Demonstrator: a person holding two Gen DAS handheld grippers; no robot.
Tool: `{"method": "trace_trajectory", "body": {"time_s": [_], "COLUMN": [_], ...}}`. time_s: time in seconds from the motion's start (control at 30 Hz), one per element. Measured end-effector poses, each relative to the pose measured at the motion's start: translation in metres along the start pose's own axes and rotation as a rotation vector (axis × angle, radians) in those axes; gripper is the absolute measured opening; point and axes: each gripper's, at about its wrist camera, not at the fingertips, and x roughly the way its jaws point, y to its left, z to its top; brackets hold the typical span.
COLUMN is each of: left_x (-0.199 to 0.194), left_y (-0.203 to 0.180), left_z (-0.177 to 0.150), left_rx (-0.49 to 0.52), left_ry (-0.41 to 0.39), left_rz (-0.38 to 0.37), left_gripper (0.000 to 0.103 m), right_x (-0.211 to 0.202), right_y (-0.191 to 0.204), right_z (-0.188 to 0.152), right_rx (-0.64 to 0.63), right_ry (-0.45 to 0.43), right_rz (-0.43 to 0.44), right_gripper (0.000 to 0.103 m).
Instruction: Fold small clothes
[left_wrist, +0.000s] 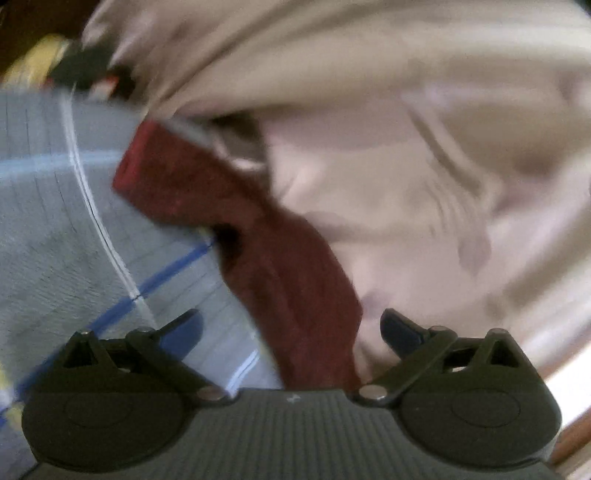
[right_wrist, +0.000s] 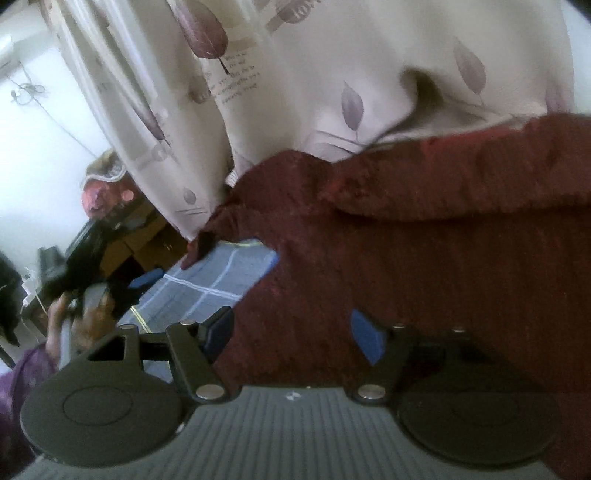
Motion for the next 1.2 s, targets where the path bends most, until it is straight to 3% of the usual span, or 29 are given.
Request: {"method": "trace_trajectory", "body": {"time_s": [0.2,0.27,0.33,0.4,0.47,0.53,0.67,0.8,1.0,1.1,1.2], "left_x": [0.042,0.048,0.055,0.063,0.071,0.076,0.070,0.053,0.034,0.034,0.045], "left_y": [0.021,0.023,0.022,0.025,0.031,0.034,0.026,-0.016,-0.118,-0.171,-0.215], "left_z": [0.026,0.034,0.040,0.046,0.051,0.054,0.056,0.055,0.032,0.004,-0.032], "left_rx": [-0.130,-0.136,-0.126,-0.128,-0.136,-0.125,-0.076,0.078,0.331,0.449,0.526], "left_ry": [-0.066,-0.112,-0.156,-0.155,-0.120,-0.112,-0.150,-0.219,-0.231,-0.206,-0.123], "left_rz": [0.008,0.007,0.051,0.074,0.132,0.172,0.182,0.158,0.034,-0.037,-0.112], "left_gripper": [0.103,0.099,0.094,0.077,0.044,0.027,0.011,0.011,0.011,0.011,0.011], "right_x": [-0.002,0.000,0.003,0.004,0.003,0.002,-0.001,-0.003,-0.011,-0.016,-0.020], "right_y": [-0.016,-0.017,-0.016,-0.015,-0.015,-0.016,-0.020,-0.023,-0.040,-0.050,-0.052], "right_z": [-0.004,-0.004,-0.004,-0.005,-0.005,-0.006,-0.006,-0.007,-0.008,-0.009,-0.008], "right_rx": [0.094,0.101,0.101,0.096,0.095,0.099,0.121,0.135,0.237,0.300,0.327], "right_ry": [-0.017,-0.021,-0.017,-0.015,-0.021,-0.032,-0.047,-0.064,-0.138,-0.171,-0.189], "right_rz": [0.017,0.025,0.023,0.026,0.026,0.029,0.037,0.049,0.058,0.060,0.046], "right_gripper": [0.072,0.071,0.072,0.071,0.072,0.071,0.071,0.071,0.071,0.071,0.071]}}
